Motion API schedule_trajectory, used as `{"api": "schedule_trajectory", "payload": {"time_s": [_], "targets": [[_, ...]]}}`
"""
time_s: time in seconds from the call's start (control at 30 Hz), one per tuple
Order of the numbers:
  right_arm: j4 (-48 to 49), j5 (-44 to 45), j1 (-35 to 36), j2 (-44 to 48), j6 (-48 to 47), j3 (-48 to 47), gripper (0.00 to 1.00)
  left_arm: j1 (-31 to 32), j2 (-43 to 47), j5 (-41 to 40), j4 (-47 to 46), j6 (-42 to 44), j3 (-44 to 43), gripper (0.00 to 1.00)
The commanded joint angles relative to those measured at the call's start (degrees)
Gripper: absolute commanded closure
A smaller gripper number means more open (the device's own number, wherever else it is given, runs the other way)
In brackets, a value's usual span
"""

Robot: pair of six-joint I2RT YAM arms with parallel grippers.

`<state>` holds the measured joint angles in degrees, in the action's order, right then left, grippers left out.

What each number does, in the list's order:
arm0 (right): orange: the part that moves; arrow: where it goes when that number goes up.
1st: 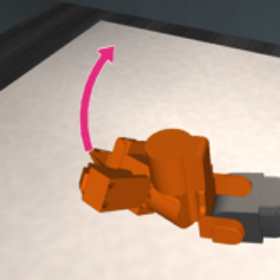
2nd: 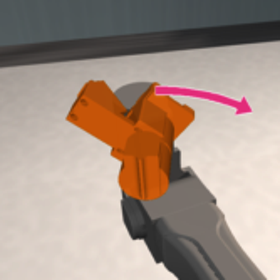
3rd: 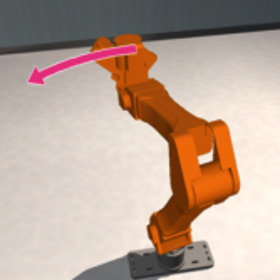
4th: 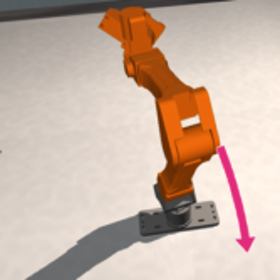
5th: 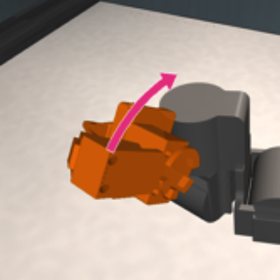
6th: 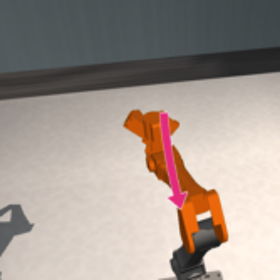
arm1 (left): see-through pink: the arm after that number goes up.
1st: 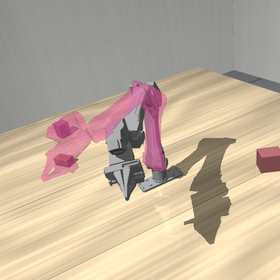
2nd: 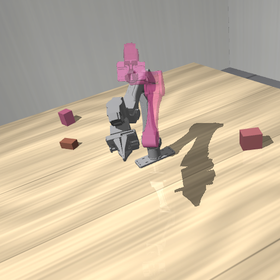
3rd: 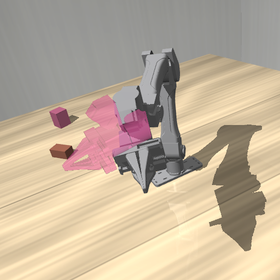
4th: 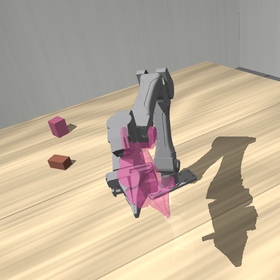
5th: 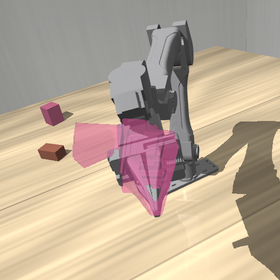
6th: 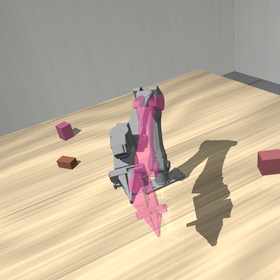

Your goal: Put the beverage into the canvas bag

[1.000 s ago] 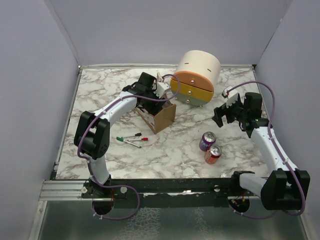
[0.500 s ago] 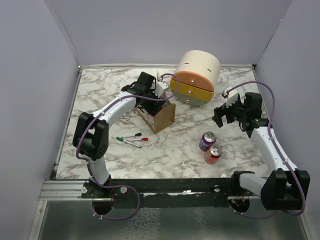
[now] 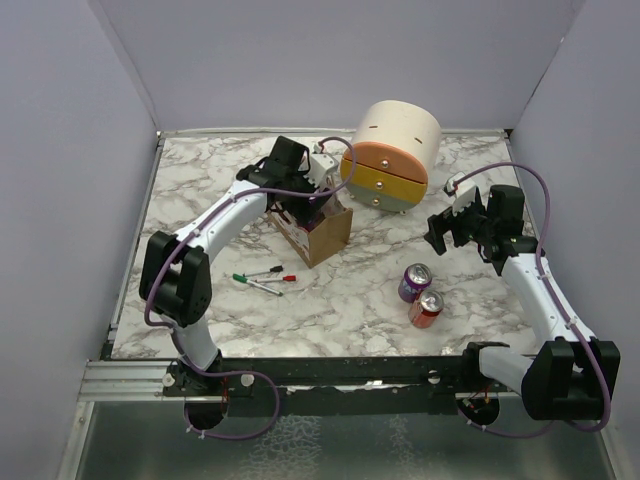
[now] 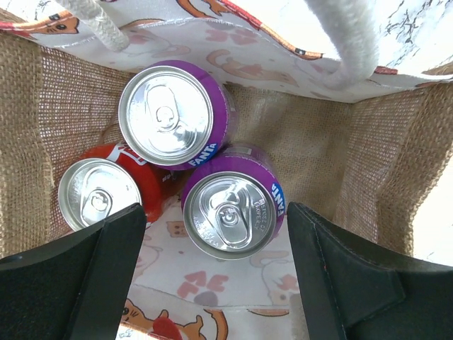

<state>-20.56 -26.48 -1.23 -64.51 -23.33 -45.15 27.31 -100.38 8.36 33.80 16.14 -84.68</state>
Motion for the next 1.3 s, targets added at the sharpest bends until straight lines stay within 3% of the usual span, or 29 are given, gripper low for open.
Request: {"api": "schedule_trajectory", "payload": {"time_s": [0.0, 0.57, 0.8, 1.03, 1.27], "targets": [[-0.13, -1.56, -0.26, 0.83, -0.50, 0.15, 0.00, -0.42, 2.85, -0.37, 1.30, -0.70, -2.64, 0.17], [-0.28, -2.08, -0.26, 0.83, -0.47, 0.02, 0.00, -0.42, 6.62, 3.25, -0.03, 0.98, -3.33, 0.18], [-2.20, -5.39, -0.26, 0.85, -0.58, -1.80, 0.00, -0.42, 10.55, 9.22, -1.47, 8.73, 1.62, 0.21], [-19.35, -14.41, -0.26, -2.71, -9.99, -11.46, 0.00, -0.42, 12.38, 18.84, 6.51, 18.84, -0.82, 0.21], [-38.92, -23.97, -0.09, -3.60, -22.49, -18.87, 0.00, -0.42, 10.88, 27.51, 11.81, 19.11, -5.77, 0.19]]}}
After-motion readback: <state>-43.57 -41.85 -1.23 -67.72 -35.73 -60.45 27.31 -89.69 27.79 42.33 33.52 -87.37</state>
